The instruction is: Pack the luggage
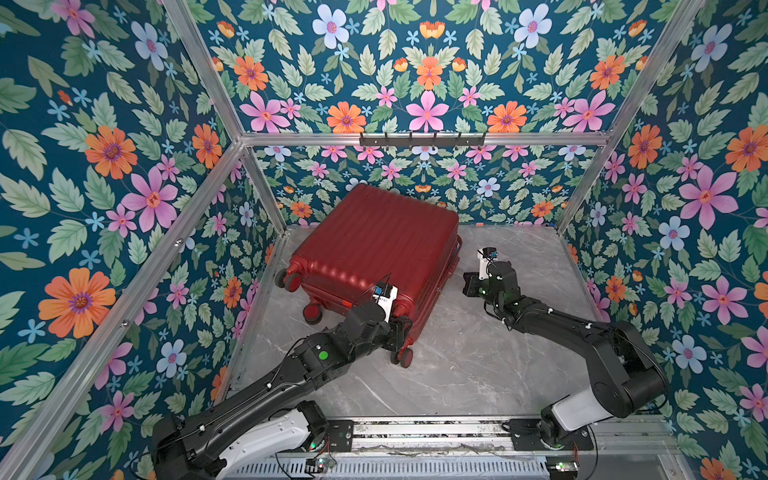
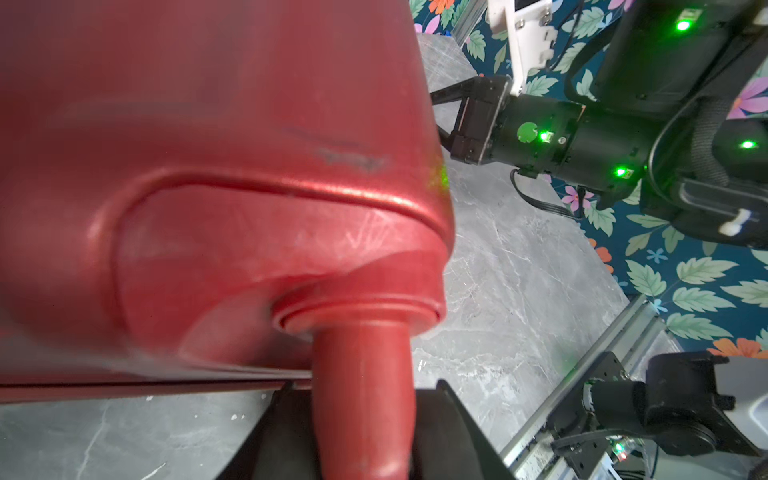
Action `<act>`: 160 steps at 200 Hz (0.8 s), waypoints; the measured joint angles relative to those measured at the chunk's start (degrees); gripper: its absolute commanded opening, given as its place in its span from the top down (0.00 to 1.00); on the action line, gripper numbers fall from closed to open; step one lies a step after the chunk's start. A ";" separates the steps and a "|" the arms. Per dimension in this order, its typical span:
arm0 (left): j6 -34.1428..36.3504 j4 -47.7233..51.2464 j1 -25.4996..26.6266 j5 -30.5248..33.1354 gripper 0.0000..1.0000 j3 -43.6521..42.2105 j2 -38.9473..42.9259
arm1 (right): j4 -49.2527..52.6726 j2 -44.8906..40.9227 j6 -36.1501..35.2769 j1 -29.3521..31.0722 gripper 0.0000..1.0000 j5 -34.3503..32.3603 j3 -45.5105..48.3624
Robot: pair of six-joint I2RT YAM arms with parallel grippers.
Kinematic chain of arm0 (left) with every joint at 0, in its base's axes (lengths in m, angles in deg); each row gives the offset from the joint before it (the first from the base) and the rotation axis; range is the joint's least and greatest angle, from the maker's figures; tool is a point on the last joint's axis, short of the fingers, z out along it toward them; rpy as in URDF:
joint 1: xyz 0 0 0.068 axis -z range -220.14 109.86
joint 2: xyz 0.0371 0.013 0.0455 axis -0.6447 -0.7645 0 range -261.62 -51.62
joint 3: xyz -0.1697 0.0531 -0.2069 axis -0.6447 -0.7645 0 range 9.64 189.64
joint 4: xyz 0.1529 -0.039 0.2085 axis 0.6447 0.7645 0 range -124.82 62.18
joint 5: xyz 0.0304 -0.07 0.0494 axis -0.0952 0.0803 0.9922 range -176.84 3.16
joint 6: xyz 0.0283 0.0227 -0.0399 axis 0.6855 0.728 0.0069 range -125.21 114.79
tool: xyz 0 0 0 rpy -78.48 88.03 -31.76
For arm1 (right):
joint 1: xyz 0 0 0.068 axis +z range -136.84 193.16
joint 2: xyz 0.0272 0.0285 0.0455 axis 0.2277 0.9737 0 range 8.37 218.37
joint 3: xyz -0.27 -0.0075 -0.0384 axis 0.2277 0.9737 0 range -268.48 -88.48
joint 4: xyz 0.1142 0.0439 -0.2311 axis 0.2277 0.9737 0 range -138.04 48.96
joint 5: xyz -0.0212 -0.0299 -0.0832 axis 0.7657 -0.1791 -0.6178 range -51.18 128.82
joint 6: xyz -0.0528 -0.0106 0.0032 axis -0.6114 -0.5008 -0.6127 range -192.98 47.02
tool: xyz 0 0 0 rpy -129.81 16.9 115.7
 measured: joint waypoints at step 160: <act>-0.26 10.34 0.33 1.03 1.00 -3.98 14.32 | 2.29 1.01 -10.69 3.48 0.59 41.11 3.91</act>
